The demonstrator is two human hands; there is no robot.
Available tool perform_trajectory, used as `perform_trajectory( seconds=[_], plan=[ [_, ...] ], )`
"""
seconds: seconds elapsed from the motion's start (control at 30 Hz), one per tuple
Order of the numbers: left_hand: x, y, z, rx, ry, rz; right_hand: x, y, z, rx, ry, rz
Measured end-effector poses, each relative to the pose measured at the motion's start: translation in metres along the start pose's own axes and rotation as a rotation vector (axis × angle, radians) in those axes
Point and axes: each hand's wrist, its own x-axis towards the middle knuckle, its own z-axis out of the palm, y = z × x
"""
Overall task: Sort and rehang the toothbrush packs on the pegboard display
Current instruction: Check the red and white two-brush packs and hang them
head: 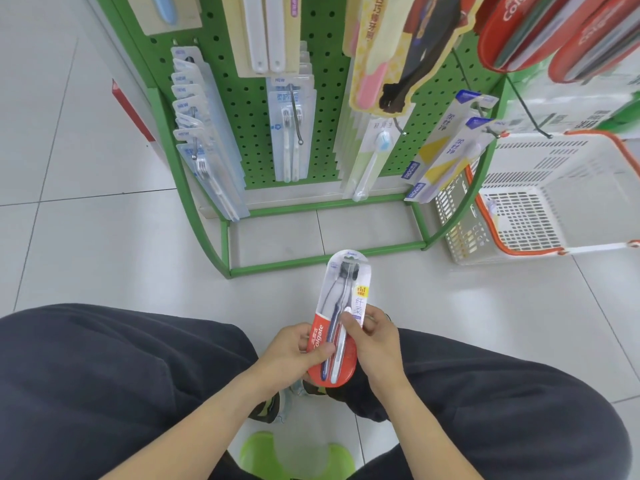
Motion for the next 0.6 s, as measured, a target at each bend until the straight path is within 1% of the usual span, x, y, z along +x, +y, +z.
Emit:
perform_trajectory(
  seconds=[0.03, 0.17, 0.2, 0.23, 0.33, 0.37, 0.43, 0.5, 0.6],
  plan=[
    [-0.0006, 0.0006, 0.001, -0.013, 0.003, 0.002, 0.0001, 0.0, -0.0014, 0.005, -0.012, 0.002],
    [0.0023, 0.002, 0.0027, -0.038, 0.138, 0.019, 0.0007, 0.0025, -0.0037, -0.052, -0.156, -0.005],
    [0.0024, 0.0027, 0.0015, -0.039, 0.147, 0.017, 0.0005, 0.0032, -0.0031, -0.058, -0.173, -0.007],
    [0.0022, 0.0031, -0.0002, -0.036, 0.125, 0.011, 0.0004, 0.0038, -0.0025, -0.06, -0.169, -0.015],
    [-0.0015, 0.0053, -0.0046, -0.014, -0.076, -0.025, 0.0009, 0.0057, -0.0021, -0.045, -0.104, -0.04],
    [-0.002, 0.0055, -0.005, -0.006, -0.108, -0.029, 0.0008, 0.0056, -0.0024, -0.038, -0.091, -0.035],
    [-0.0018, 0.0057, -0.0052, 0.024, -0.087, -0.015, 0.0001, 0.0052, -0.0029, -0.047, -0.113, -0.022],
    [-0.0015, 0.0059, -0.0038, 0.045, -0.049, 0.009, -0.0004, 0.0057, -0.0047, -0.082, -0.179, -0.007],
    [-0.002, 0.0066, -0.0014, 0.045, -0.043, 0.015, 0.0002, 0.007, -0.0071, -0.12, -0.226, 0.013]
  ],
)
